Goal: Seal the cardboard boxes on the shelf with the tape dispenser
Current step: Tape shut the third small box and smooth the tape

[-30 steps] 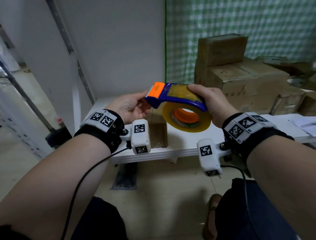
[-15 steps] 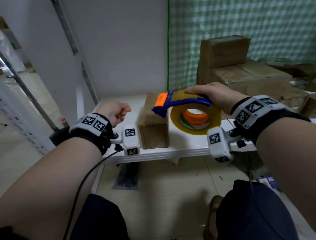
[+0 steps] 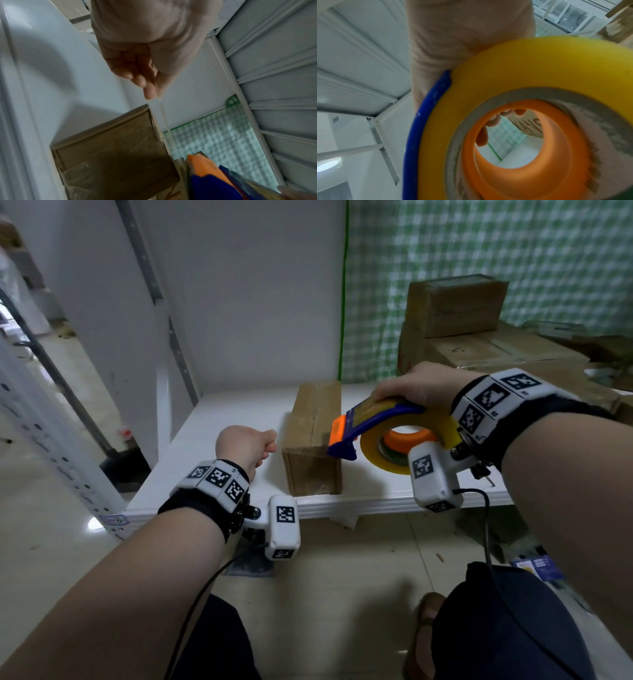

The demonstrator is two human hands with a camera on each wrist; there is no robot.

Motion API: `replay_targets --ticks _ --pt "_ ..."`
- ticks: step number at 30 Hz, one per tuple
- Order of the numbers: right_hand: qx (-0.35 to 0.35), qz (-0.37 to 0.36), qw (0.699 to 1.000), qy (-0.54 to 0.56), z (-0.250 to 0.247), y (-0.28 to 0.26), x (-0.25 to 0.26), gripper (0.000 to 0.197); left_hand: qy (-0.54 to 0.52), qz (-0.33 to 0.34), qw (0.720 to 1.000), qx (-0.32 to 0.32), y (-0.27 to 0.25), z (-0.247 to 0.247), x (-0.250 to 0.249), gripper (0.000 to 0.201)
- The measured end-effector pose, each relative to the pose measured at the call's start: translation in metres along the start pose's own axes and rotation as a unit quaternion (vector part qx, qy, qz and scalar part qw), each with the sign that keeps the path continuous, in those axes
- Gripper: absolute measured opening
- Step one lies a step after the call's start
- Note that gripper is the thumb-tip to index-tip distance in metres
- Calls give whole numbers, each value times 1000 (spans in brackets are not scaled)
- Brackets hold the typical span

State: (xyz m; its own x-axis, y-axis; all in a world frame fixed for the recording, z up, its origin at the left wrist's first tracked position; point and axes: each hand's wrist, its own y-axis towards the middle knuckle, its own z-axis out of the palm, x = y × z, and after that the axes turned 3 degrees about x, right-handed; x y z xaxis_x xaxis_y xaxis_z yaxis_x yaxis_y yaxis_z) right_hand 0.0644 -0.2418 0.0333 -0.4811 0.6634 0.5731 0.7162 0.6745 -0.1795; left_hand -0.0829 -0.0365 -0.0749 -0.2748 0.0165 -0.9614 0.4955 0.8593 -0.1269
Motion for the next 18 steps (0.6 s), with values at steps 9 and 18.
replay_targets --ticks 9,18 --pt "5 23 1000 -21 1 2 -2 38 -3 14 999 -32 2 5 13 28" --pt "13 20 1000 -13 5 7 5 45 -18 4 999 -38 7 -2 20 23"
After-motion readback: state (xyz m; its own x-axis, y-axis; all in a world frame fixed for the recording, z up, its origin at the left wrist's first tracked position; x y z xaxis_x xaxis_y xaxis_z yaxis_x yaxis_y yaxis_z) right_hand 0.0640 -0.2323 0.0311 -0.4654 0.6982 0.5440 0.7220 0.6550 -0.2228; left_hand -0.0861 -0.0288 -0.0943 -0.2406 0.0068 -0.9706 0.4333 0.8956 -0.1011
